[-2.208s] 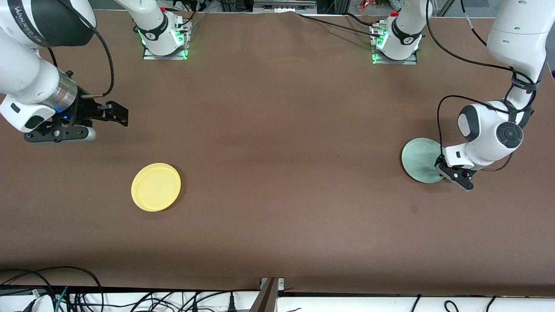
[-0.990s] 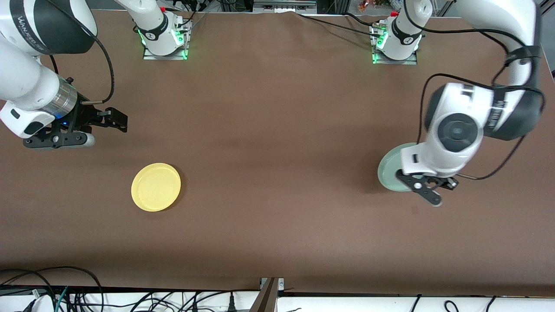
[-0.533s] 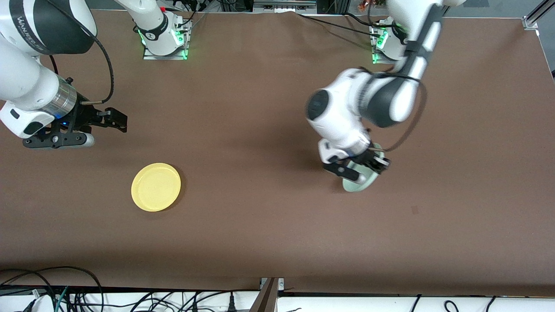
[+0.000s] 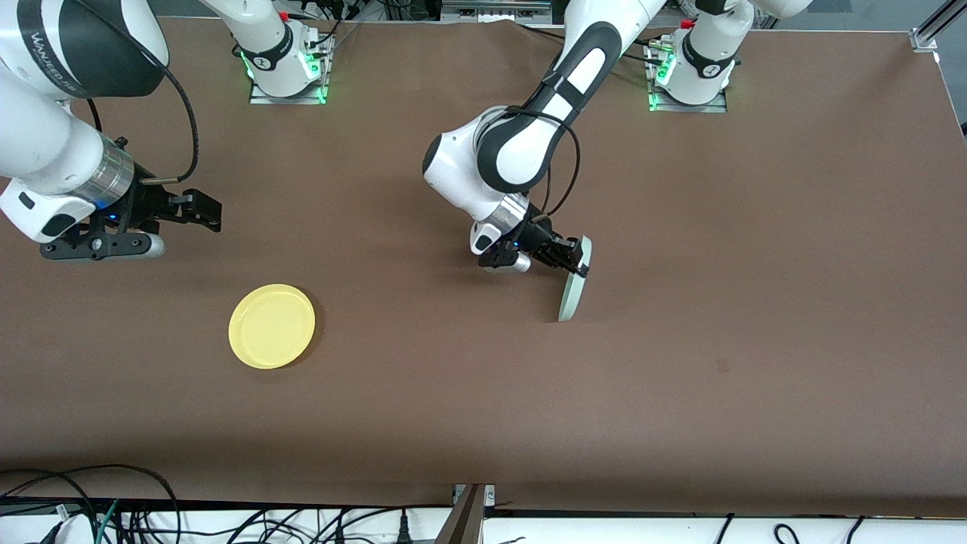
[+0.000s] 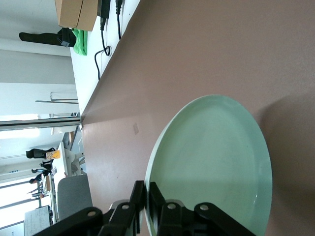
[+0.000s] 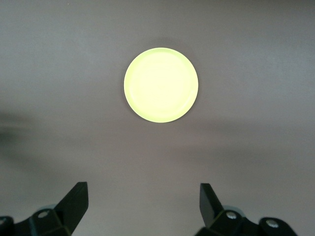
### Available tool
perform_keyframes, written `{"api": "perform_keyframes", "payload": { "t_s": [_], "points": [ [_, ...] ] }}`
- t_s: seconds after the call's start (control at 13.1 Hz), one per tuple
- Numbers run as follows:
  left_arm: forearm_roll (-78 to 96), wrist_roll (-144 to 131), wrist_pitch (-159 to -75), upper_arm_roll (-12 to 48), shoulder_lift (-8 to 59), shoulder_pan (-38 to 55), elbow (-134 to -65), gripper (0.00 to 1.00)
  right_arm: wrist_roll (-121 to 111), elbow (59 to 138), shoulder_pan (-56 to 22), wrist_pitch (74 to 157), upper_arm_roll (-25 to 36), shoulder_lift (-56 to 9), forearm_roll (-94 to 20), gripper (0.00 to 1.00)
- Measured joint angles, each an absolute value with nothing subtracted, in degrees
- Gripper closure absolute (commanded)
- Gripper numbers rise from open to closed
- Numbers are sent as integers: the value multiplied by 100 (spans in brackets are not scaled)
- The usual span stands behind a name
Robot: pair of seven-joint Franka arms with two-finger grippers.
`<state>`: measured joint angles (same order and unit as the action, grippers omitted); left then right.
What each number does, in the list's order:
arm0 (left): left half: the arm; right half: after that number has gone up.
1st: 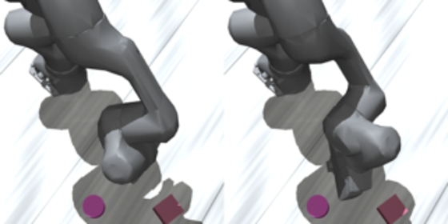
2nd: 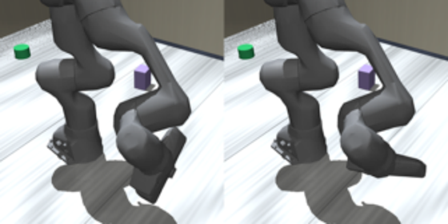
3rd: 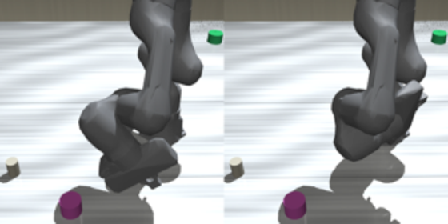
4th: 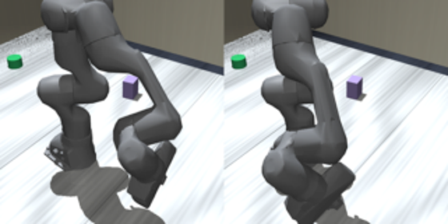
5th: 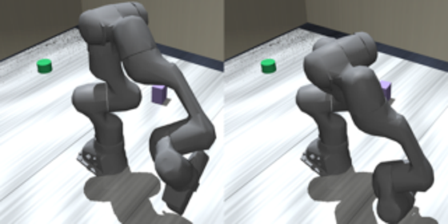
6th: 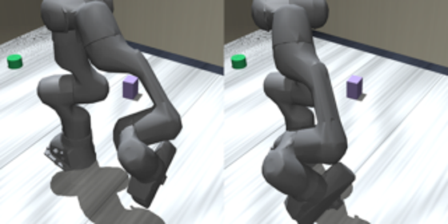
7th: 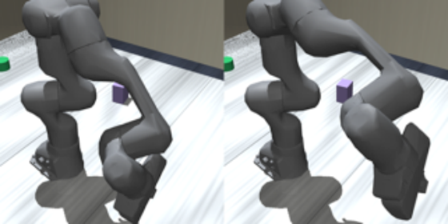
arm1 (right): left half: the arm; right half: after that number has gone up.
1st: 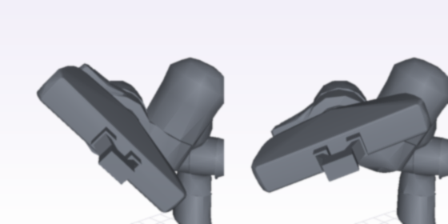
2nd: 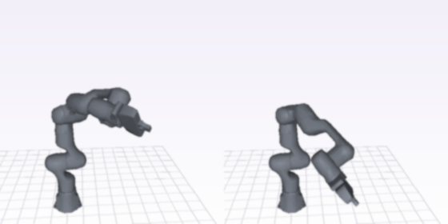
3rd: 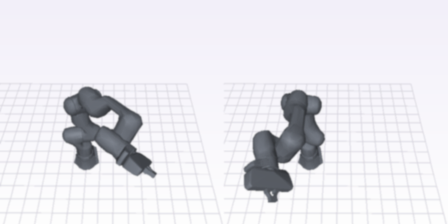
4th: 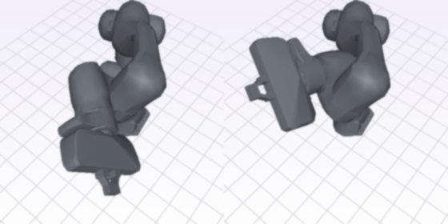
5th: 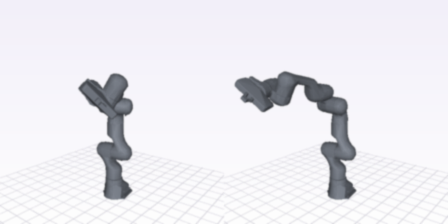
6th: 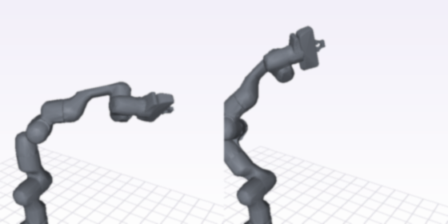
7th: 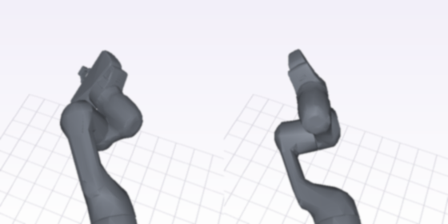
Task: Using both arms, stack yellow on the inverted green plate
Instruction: 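Flip the green plate over with the left gripper, carrying it toward the table middle, then place the green plate inverted while the right gripper reaches the yellow plate, then raise the left gripper away while the right gripper lowers to the yellow plate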
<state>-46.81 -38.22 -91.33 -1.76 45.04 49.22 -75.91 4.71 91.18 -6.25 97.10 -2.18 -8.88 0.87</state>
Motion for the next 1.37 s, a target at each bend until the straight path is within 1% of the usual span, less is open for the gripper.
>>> {"api": "perform_keyframes", "payload": {
  "t_s": [0.08, 0.15, 0.23, 0.53, 0.84, 0.91, 1.07, 1.14, 1.37],
  "points": [
    [-4601, -3952, -9186, -171, 4519, 4922, -7547, 0, 450, 9119, -623, 9771, -183, -923, 87, 0],
    [-4408, -4017, -9250, -172, 4518, 4928, -7455, 0, 387, 9120, -609, 9835, -154, -969, 90, 0],
    [-4003, -4135, -9502, -172, 4518, 4927, -7342, 0, 276, 9120, -562, 9893, -136, -1018, 93, 0],
    [-1970, -4881, -11344, -169, 4738, 4730, -7316, 0, -243, 9132, -245, 10145, -112, -1212, 94, 0],
    [-596, -5063, -13168, -172, 4791, 4374, -7320, 0, -328, 9155, -38, 10537, -92, -1637, 94, 0],
    [-448, -5073, -13406, -174, 4808, 4289, -7340, 0, -328, 9160, -24, 10651, -92, -1776, 94, 0],
    [-391, -5128, -13467, -176, 4779, 4031, -7346, 0, -328, 9167, -14, 10876, -92, -2062, 94, 0],
    [-391, -5126, -13306, -181, 4710, 3847, -7345, 0, -328, 9170, -10, 10998, -92, -2210, 94, 0],
    [-392, -4482, -12027, -212, 4194, 3223, -7336, 0, -328, 9232, -5, 11451, -88, -2649, 94, 0]
  ]
}}
